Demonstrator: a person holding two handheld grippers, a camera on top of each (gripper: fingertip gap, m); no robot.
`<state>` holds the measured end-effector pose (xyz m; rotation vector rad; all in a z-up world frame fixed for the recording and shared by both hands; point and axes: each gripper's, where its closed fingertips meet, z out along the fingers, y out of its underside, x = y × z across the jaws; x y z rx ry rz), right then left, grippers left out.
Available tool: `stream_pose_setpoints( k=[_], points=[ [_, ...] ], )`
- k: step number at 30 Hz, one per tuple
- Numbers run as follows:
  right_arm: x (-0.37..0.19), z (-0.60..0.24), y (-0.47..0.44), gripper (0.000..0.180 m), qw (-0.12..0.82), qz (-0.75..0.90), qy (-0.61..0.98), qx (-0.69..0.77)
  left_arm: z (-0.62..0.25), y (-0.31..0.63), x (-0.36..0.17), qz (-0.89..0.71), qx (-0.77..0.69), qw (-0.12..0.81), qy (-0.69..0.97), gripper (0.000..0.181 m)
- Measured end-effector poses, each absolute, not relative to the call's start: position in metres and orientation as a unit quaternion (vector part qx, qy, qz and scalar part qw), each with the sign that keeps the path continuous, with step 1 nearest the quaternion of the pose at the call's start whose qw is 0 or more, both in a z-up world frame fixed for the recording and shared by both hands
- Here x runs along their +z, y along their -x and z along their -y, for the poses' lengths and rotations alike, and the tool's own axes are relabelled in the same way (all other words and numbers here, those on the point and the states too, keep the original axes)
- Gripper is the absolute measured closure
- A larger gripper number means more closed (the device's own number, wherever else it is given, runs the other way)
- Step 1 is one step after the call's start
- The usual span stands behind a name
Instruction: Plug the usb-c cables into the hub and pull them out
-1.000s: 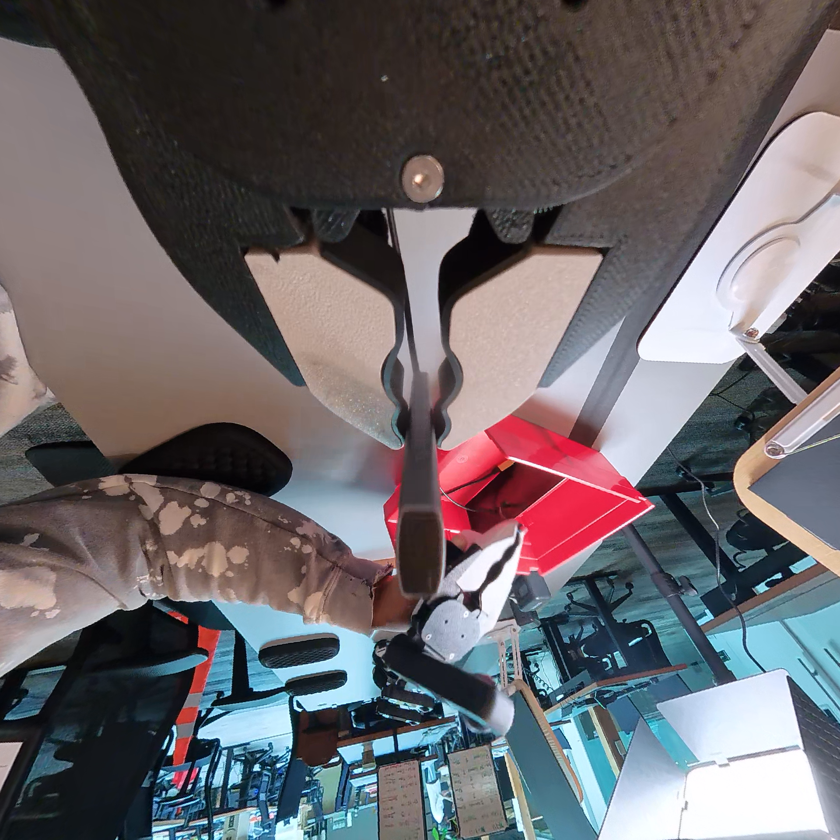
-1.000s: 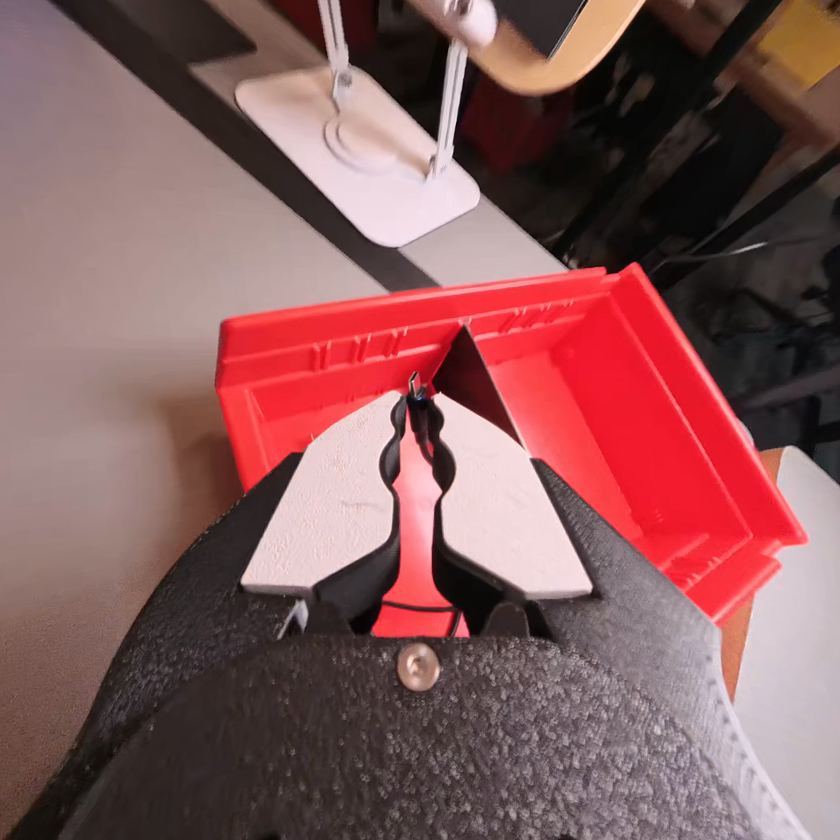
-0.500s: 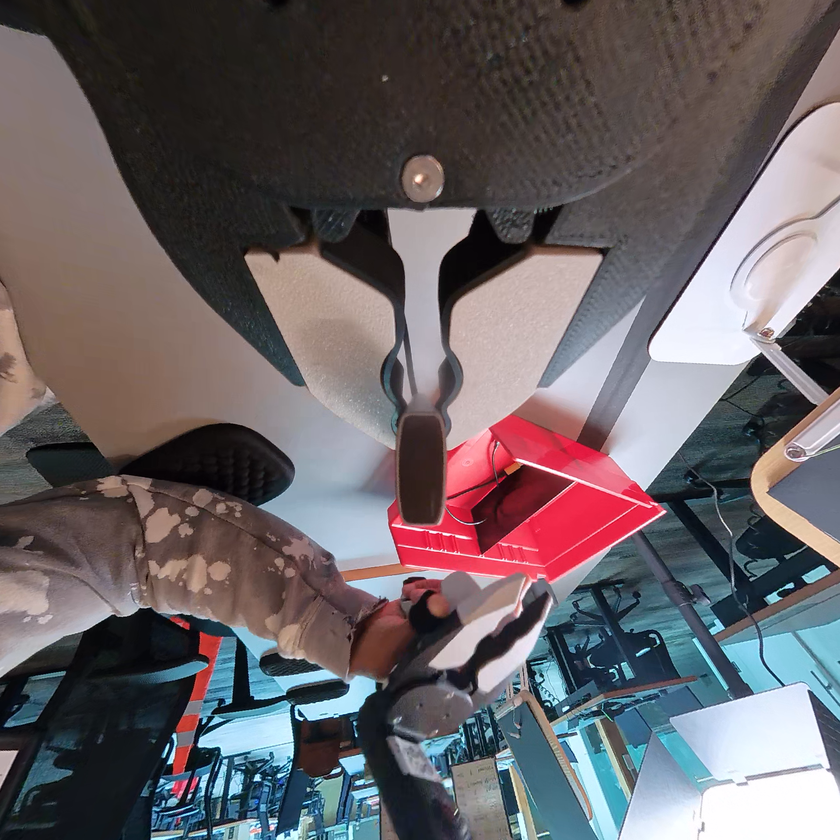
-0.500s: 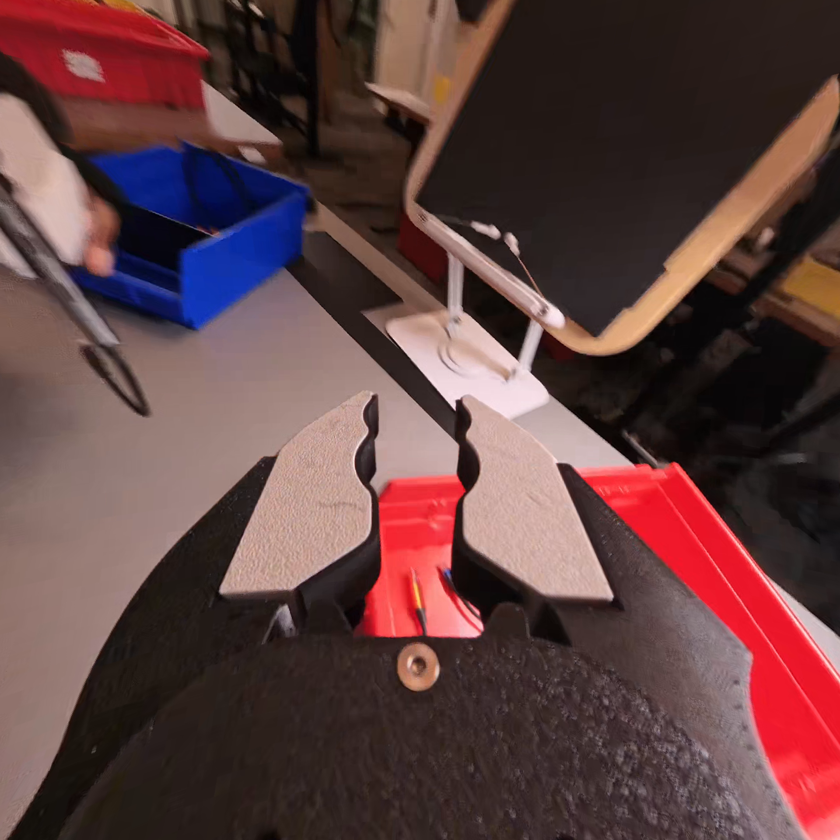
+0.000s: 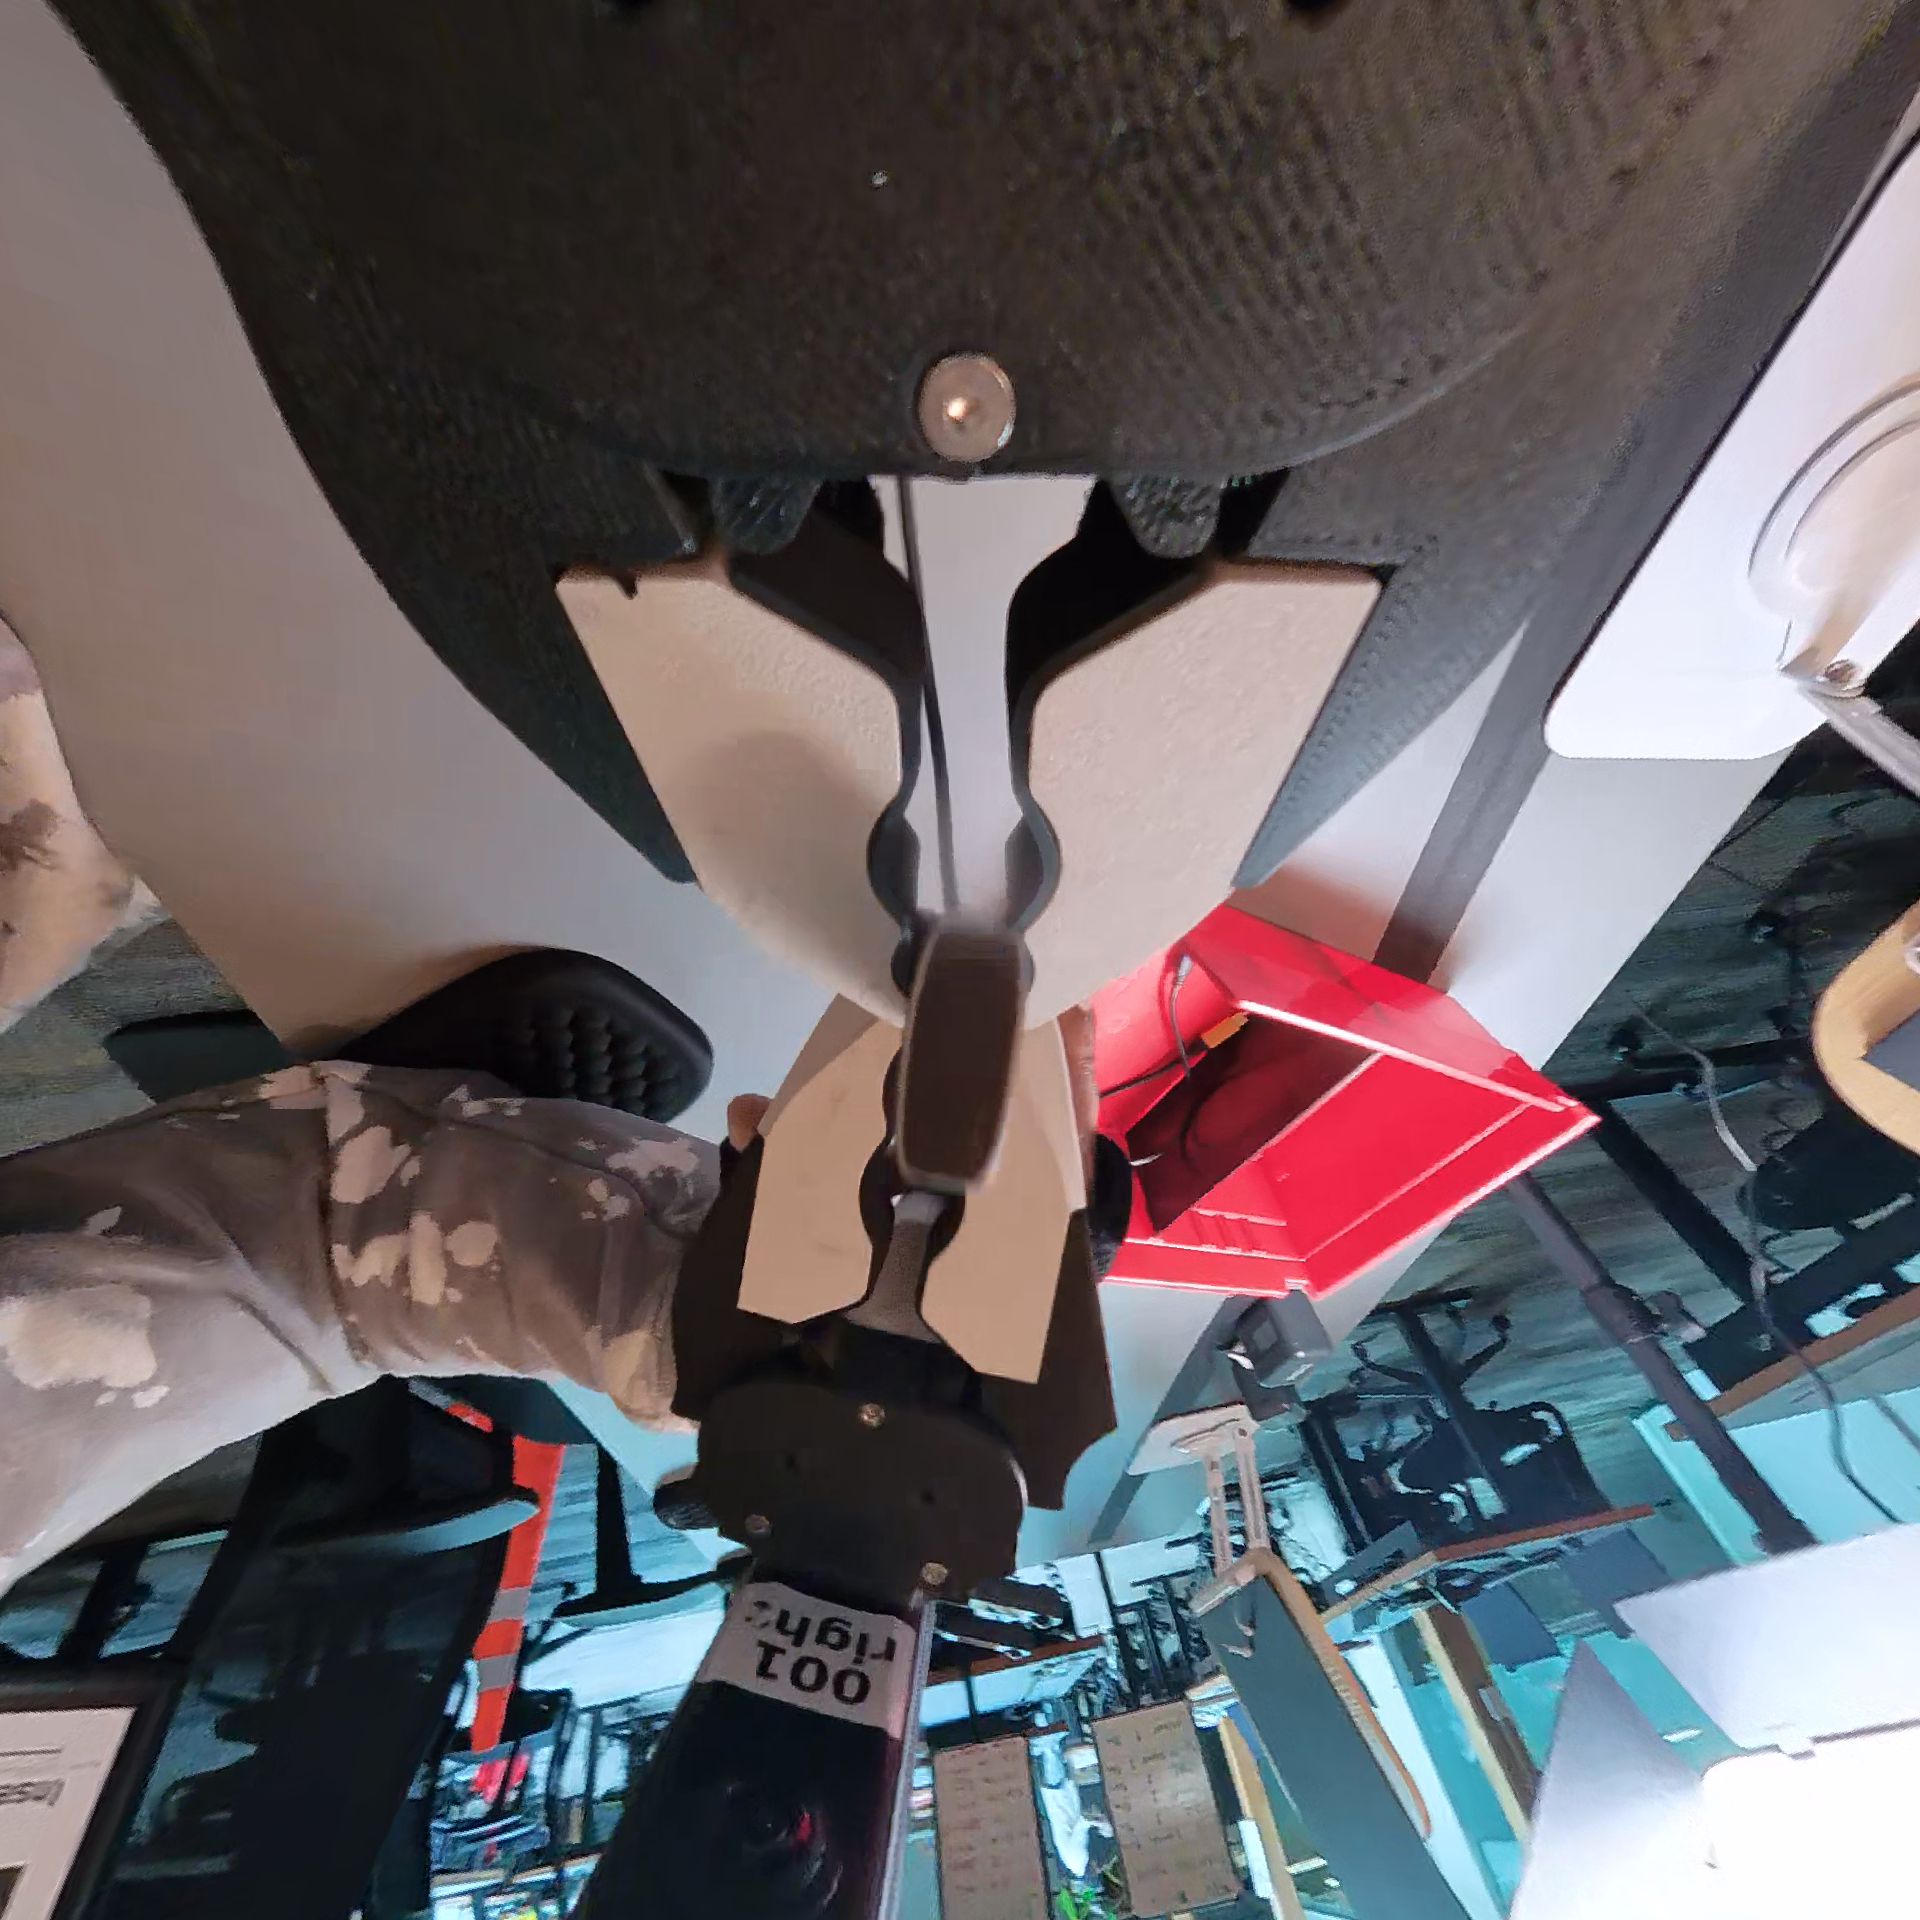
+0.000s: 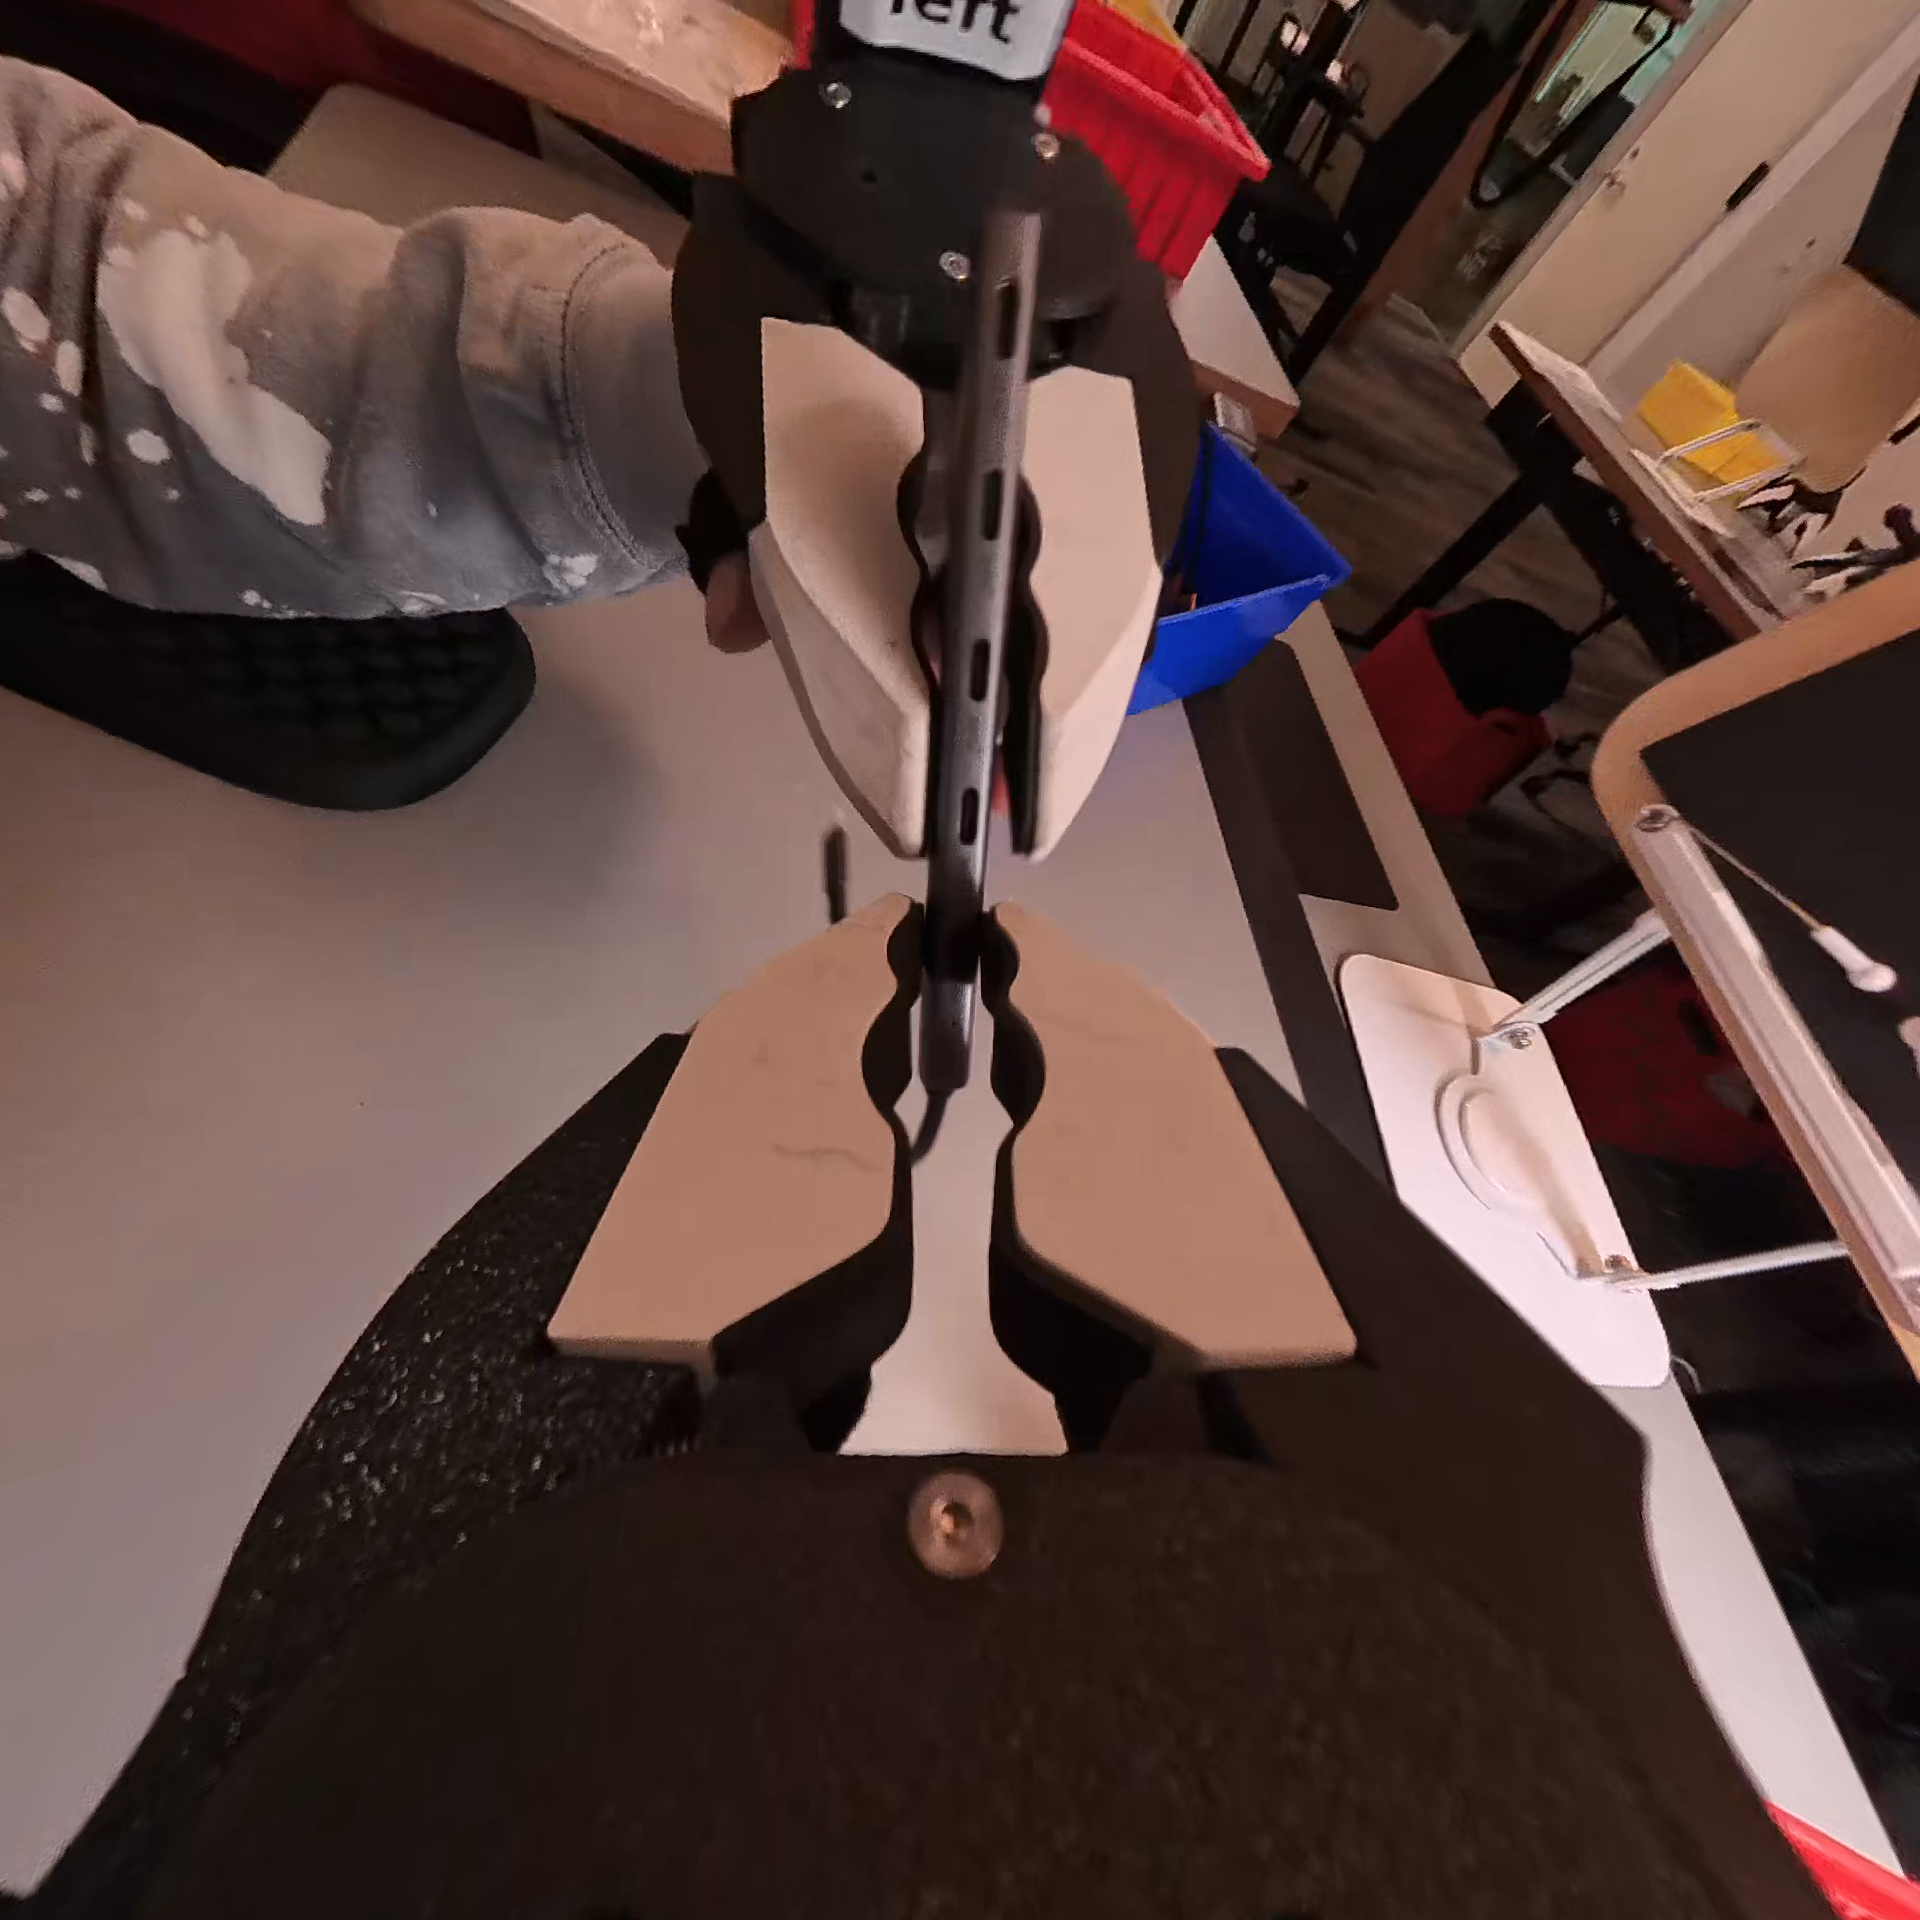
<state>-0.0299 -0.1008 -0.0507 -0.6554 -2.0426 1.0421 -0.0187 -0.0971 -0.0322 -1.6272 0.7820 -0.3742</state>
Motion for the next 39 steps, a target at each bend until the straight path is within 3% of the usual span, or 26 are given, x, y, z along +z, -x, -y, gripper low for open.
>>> stream_pose_setpoints(
  k=[4,9,13,16,23,27,30,39],
  points=[
    [-0.025,0.062,0.027,0.170,0.439,0.756,0.285,0.394,0.095,0.036,-0.019,-0.295,-0.153,0.628,0.703,0.139],
    [0.028,-0.027,0.014,0.170,0.596,0.650,0.351,0.315,0.090,0.072,-0.005,-0.230,-0.112,0.658,0.708,0.138],
    [0.050,-0.117,0.008,0.170,0.701,0.586,0.374,0.160,0.091,0.087,0.000,-0.207,-0.106,0.671,0.705,0.139],
    [0.016,-0.173,0.013,0.170,0.675,0.607,0.410,0.087,0.092,0.090,0.002,-0.201,-0.103,0.672,0.705,0.140],
    [-0.113,-0.250,0.006,0.169,0.508,0.679,0.529,-0.026,0.094,0.108,0.002,-0.176,-0.072,0.663,0.724,0.140],
    [-0.133,-0.276,-0.002,0.161,0.441,0.694,0.563,-0.083,0.094,0.118,-0.001,-0.160,-0.079,0.659,0.731,0.140],
    [-0.121,-0.277,0.001,0.145,0.426,0.684,0.590,-0.047,0.094,0.122,-0.003,-0.158,-0.068,0.656,0.735,0.140],
    [-0.018,-0.233,0.006,0.154,0.585,0.550,0.591,0.069,0.098,0.140,0.000,-0.130,-0.064,0.663,0.735,0.140]
  ],
)
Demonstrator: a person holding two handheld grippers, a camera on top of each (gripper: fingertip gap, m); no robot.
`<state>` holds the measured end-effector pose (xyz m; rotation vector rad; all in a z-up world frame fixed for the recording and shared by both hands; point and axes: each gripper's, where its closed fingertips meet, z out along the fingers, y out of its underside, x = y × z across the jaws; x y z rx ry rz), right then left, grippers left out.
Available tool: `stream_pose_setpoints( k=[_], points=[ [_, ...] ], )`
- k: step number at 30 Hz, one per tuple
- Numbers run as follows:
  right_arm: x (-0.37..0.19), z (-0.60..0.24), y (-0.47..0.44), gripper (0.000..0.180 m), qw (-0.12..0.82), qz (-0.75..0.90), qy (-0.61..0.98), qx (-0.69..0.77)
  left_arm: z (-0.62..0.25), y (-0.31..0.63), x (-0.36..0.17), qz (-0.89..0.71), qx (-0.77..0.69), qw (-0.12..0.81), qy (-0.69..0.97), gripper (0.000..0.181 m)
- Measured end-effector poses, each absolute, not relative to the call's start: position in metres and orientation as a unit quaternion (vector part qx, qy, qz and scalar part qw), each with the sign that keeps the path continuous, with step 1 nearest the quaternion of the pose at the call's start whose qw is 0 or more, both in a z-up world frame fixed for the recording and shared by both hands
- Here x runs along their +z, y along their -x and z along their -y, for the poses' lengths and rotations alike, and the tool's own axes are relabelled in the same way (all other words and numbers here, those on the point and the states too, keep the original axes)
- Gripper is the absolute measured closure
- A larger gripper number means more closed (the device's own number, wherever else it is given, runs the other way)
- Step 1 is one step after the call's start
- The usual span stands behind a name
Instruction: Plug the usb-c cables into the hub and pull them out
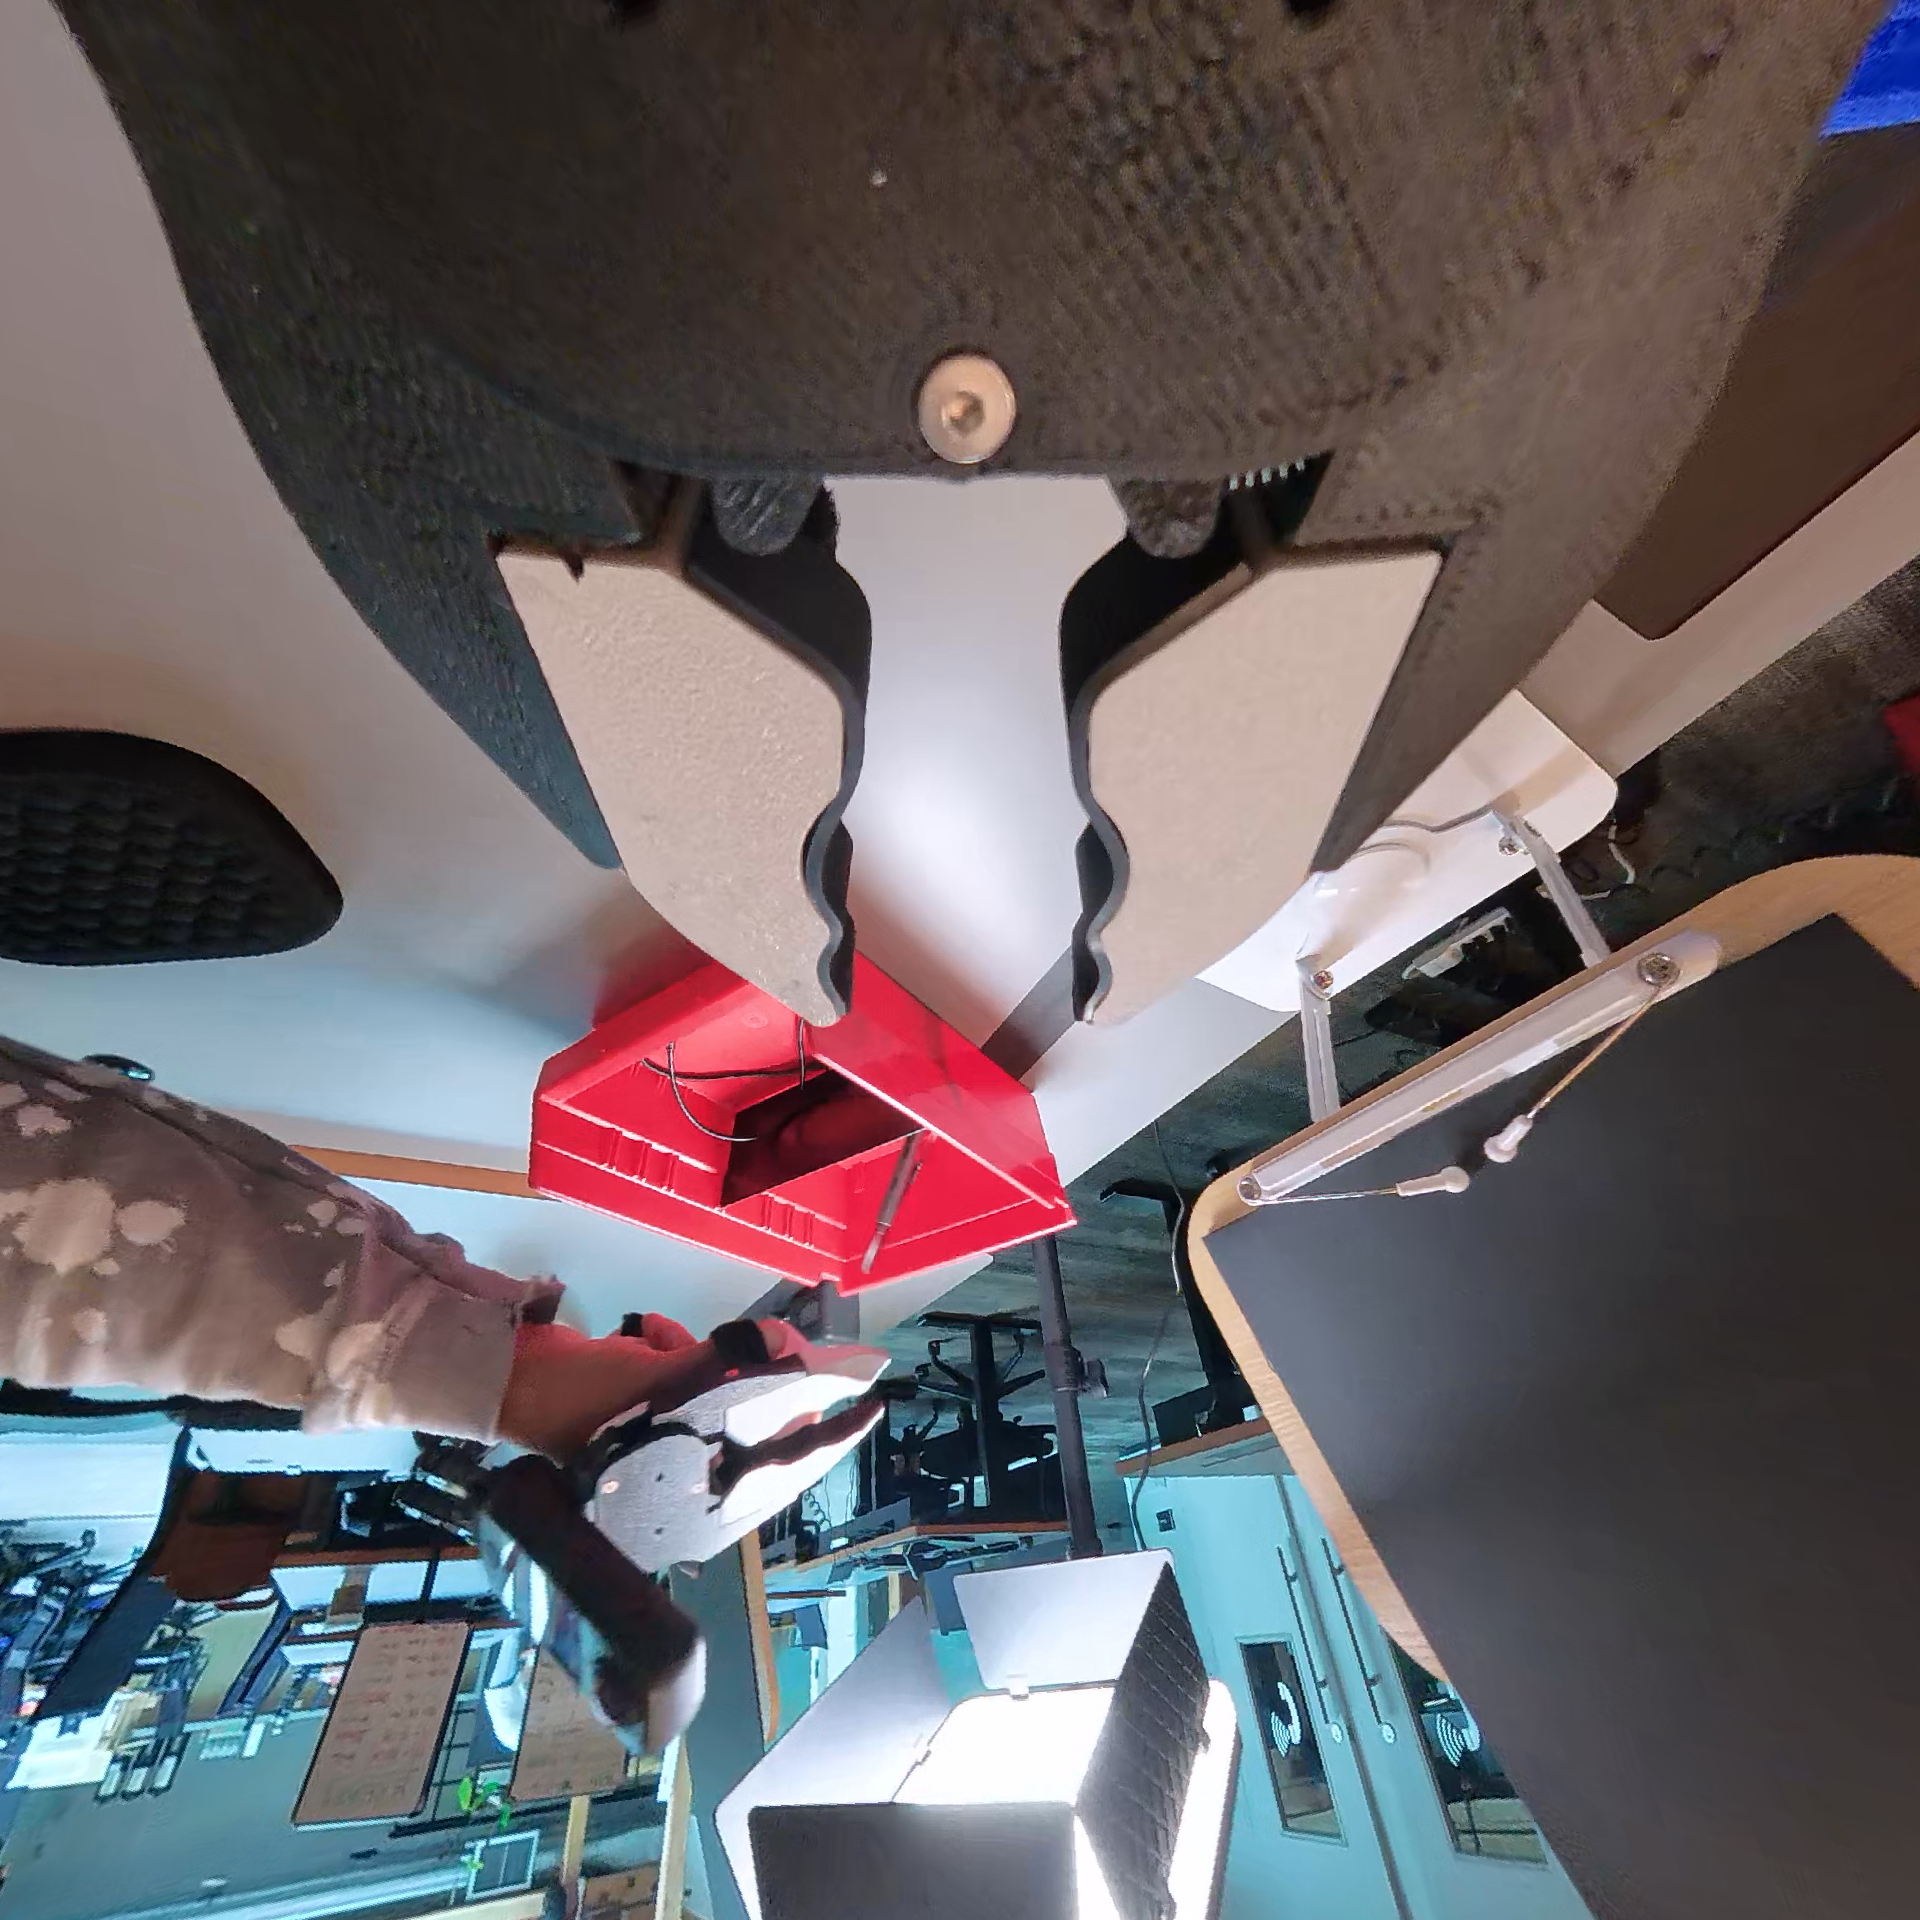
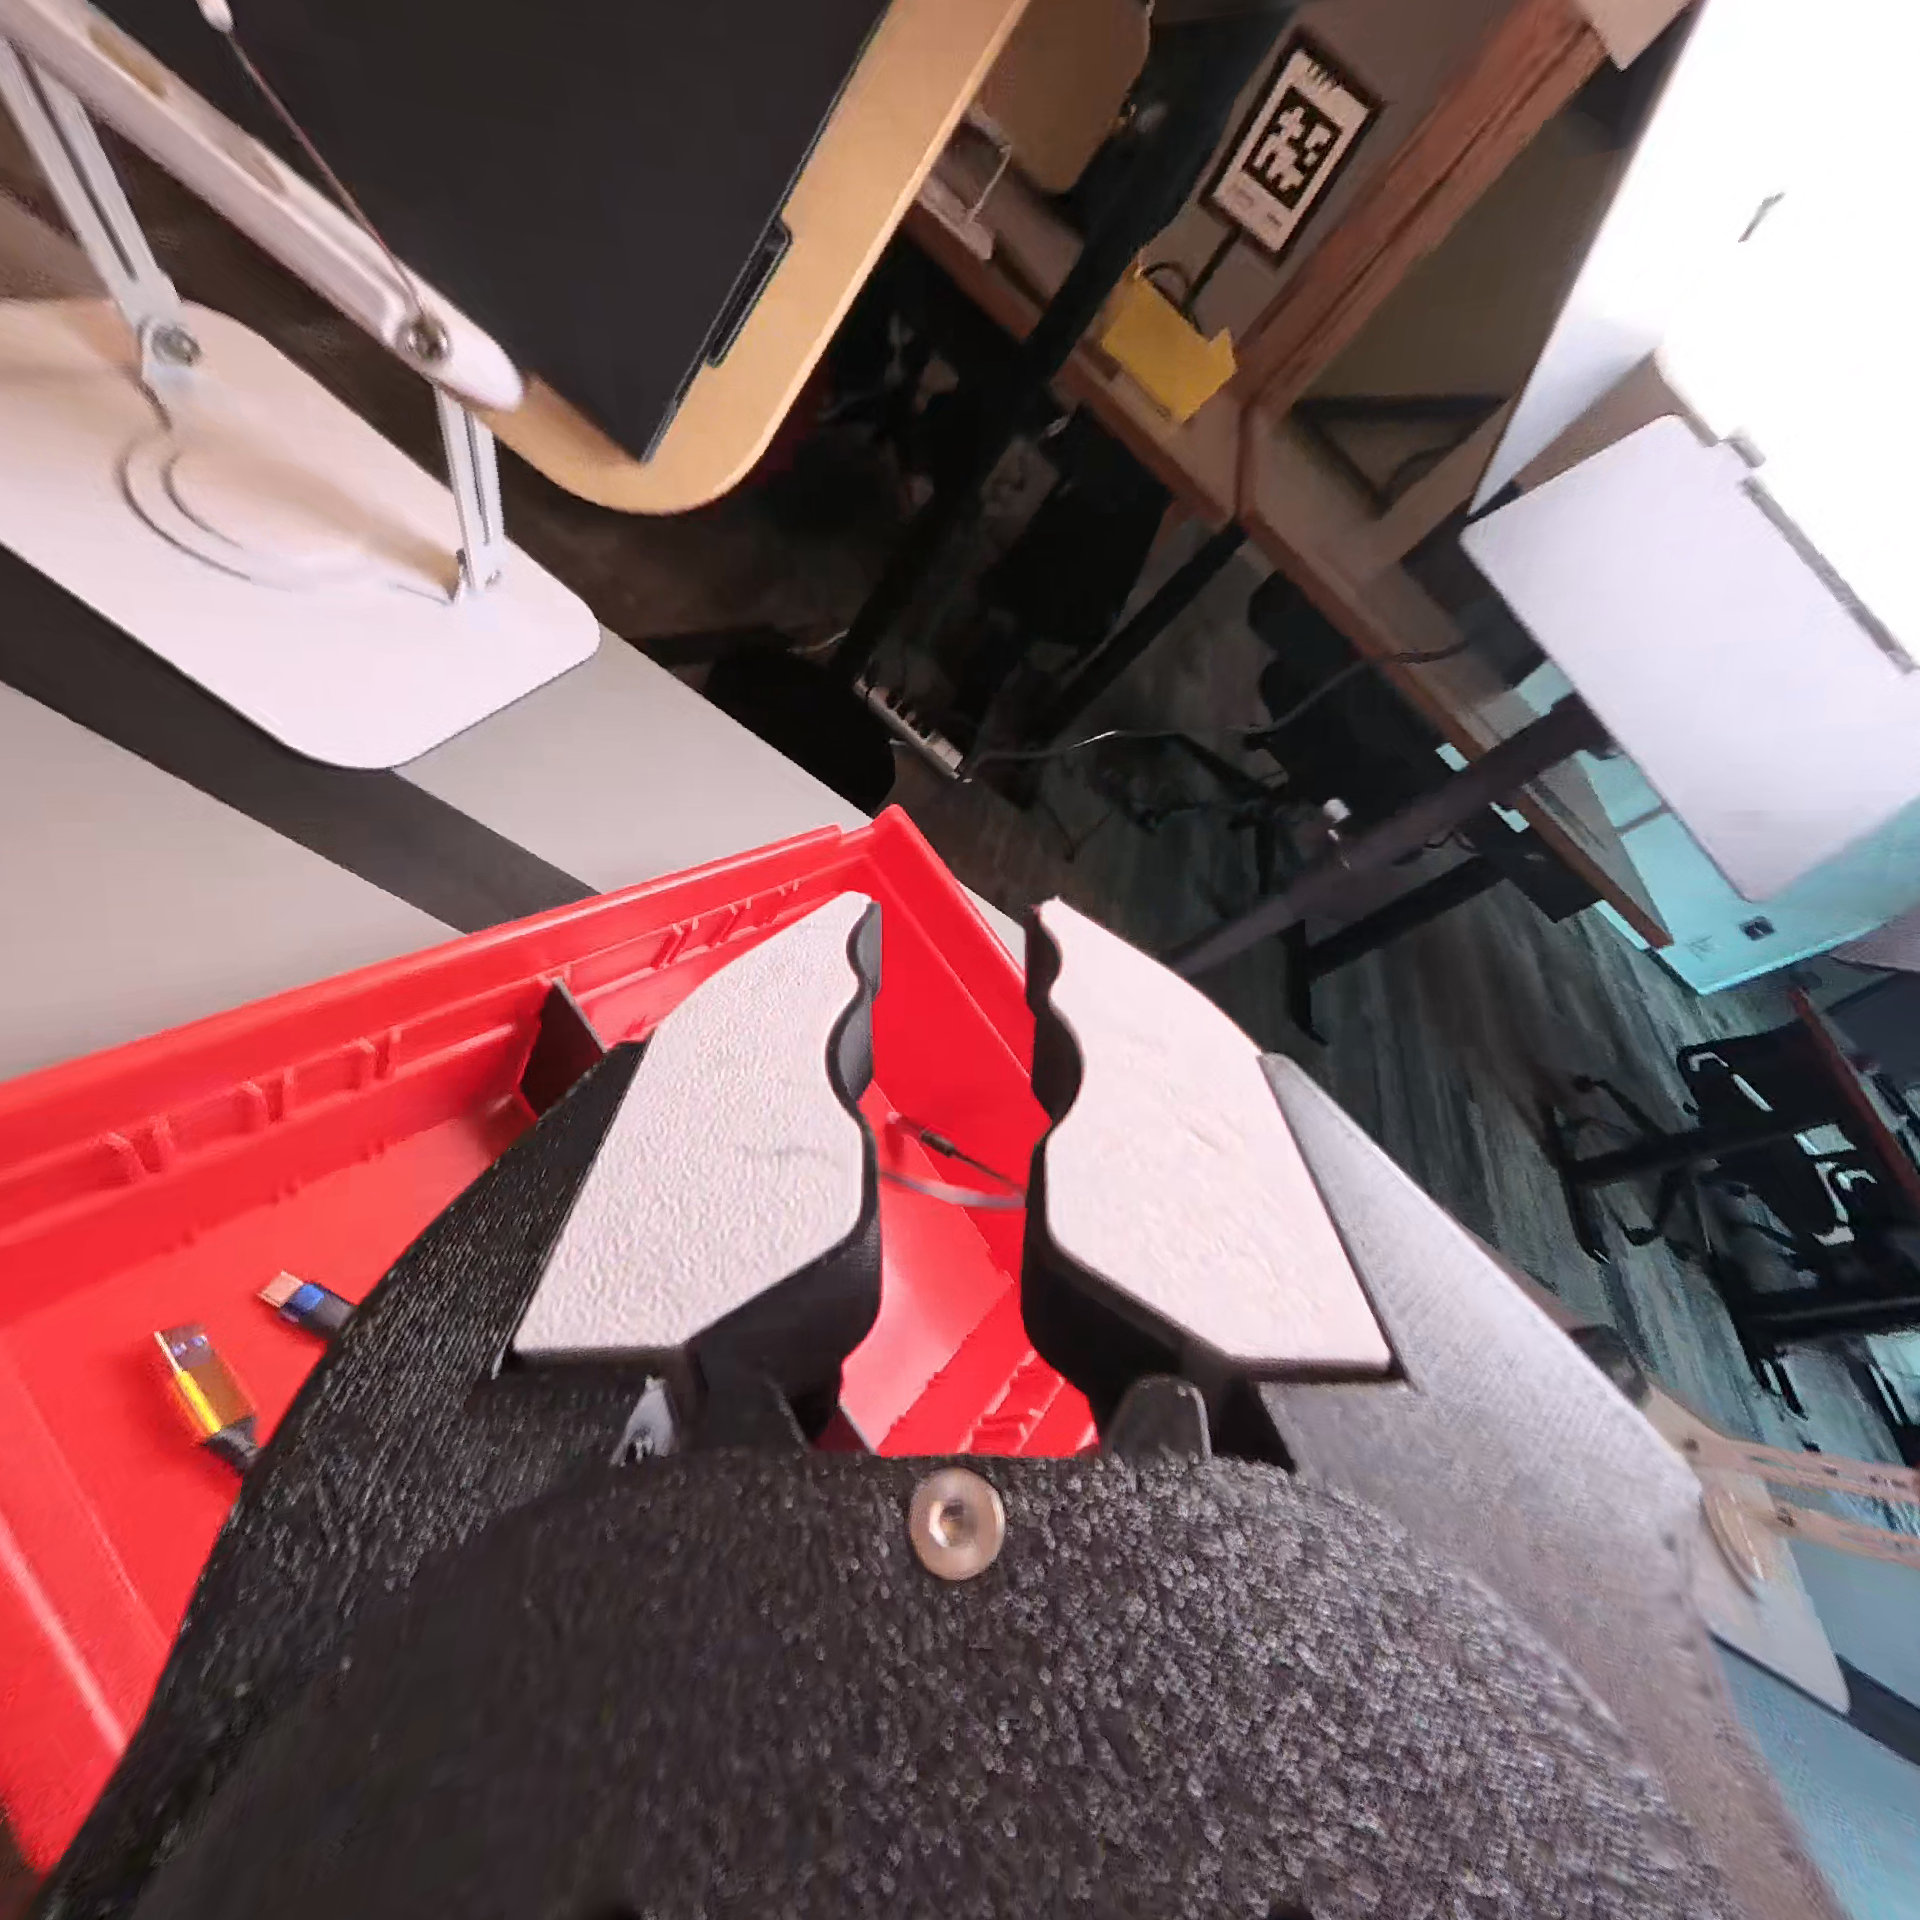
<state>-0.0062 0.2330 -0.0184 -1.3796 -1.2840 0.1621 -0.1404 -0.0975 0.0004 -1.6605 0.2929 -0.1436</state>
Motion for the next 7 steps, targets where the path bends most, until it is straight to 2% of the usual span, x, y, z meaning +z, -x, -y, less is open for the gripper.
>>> stream_pose_setpoints(
  k=[4,7],
  points=[
    [-0.008,-0.204,-0.003,0.153,0.600,0.526,0.588,0.130,0.099,0.145,0.002,-0.122,-0.065,0.664,0.735,0.141],
    [-0.002,-0.161,-0.006,0.154,0.593,0.494,0.584,0.252,0.102,0.154,0.003,-0.116,-0.044,0.662,0.739,0.140]
  ],
)
